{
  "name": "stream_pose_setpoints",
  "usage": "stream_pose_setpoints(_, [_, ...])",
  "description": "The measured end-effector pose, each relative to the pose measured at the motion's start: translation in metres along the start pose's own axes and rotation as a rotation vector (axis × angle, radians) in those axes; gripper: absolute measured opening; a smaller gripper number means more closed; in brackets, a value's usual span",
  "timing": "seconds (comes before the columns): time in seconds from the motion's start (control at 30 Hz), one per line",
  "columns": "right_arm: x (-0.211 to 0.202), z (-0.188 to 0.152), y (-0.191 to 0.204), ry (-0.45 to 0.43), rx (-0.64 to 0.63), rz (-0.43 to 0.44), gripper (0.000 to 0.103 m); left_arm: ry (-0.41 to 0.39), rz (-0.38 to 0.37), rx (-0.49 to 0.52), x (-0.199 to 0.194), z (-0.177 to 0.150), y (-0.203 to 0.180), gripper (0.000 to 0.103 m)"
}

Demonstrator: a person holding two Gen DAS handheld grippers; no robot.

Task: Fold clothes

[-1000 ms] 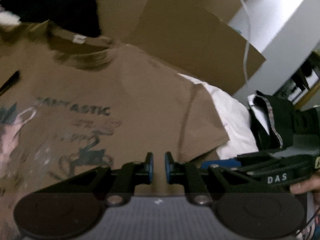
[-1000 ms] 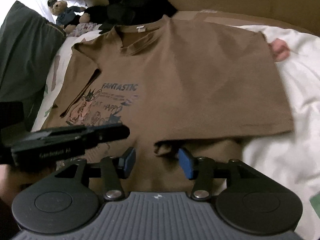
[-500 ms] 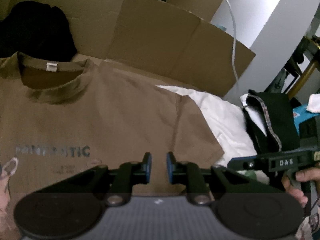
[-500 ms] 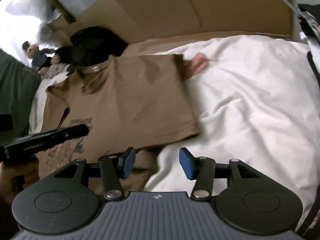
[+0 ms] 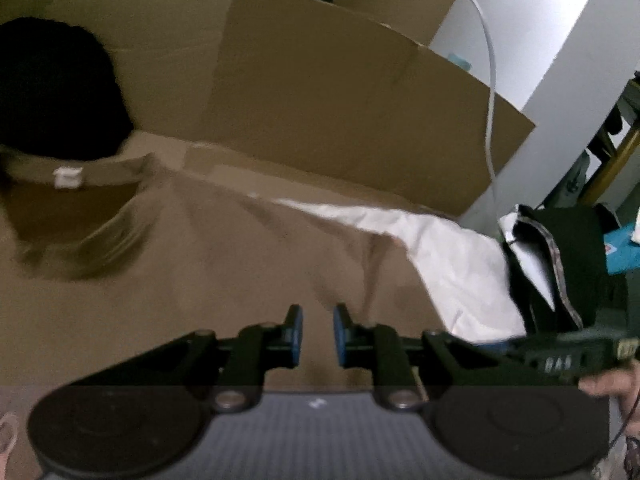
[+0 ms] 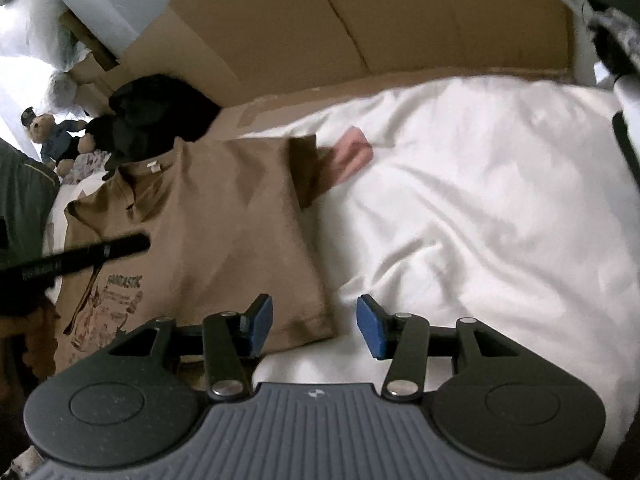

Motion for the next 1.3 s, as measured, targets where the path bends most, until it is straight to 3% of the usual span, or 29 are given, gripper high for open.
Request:
stream_pose_setpoints(0.13, [0.003, 0.000, -0.003, 0.020, -0.019, 0.038, 0.025, 0.025, -0.021, 0.029, 0.027, 0.016, -0.008, 0.014])
stream_pose_setpoints(0.53, [0.000, 0.002, -0.015, 0.036, -0.023, 0.102, 0.006, 0.123, -0.009, 0.111, 0.078, 0.046, -0.018, 0.014])
stream_pose_setpoints(0.93, [-0.015, 0.011, 0.000, 0.008, -0.051, 0.185, 0.004, 0.234, -0.015, 0.184, 0.126, 0.059, -0.010, 0.011])
stream_pose_setpoints(1.07, [-0.018, 0.016, 0.009, -0.010, -0.057, 0.207, 0.004, 0.234, -0.016, 0.160, 0.128, 0.060, -0.002, 0.003])
stream_pose_setpoints(1.3, [-0.019, 0.025, 0.036, -0.012, -0.080, 0.279, 0.003, 0.238, -0.024, 0.155, 0.127, 0.061, 0.001, 0.003])
Point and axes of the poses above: each gripper's, at about its wrist camera, not at the fingertips, and x roughly the way its jaws point, y to its left, z to its top, the point moved 1 cm from there along x, roughly the way its jaws point, and after that the axes turned 4 degrees about -z, right-handed, at the moved point
